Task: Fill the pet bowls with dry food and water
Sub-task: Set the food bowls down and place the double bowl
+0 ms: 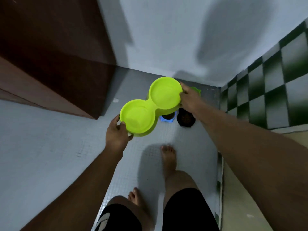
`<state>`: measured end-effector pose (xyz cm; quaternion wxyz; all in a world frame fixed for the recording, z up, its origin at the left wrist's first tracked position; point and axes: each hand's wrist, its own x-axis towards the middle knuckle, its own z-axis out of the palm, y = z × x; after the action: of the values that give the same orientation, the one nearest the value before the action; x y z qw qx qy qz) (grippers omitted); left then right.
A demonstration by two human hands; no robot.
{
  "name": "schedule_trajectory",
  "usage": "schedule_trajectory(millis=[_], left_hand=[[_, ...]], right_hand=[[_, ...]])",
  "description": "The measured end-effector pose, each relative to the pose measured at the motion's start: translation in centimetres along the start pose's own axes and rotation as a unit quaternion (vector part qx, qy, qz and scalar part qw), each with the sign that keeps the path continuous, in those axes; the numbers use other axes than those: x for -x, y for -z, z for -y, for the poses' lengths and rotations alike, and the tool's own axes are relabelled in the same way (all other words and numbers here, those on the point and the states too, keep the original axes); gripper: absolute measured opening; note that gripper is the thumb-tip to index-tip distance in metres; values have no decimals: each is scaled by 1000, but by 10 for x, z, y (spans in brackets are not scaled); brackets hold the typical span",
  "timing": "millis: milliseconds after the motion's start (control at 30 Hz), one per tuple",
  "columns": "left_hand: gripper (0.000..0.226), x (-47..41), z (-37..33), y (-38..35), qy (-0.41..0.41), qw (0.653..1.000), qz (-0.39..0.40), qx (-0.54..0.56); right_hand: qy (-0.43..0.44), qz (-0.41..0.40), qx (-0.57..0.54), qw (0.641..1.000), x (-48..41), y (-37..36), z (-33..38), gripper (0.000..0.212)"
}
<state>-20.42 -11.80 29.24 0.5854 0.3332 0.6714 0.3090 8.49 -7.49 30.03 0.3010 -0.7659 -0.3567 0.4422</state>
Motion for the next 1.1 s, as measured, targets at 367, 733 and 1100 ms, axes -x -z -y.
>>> schedule_trajectory(millis=[367,733,1100], left_hand=[[45,-222,125,-126,94,989,-62,94],[80,-356,224,-180,100,991,-62,64],[91,-386,254,-189,105,993,-39,43]], right_hand=[[124,94,121,980,-356,-85,-147,55],[135,86,201,966,-452,-160,-194,61],[101,91,207,969,-469,-186,-204,61]])
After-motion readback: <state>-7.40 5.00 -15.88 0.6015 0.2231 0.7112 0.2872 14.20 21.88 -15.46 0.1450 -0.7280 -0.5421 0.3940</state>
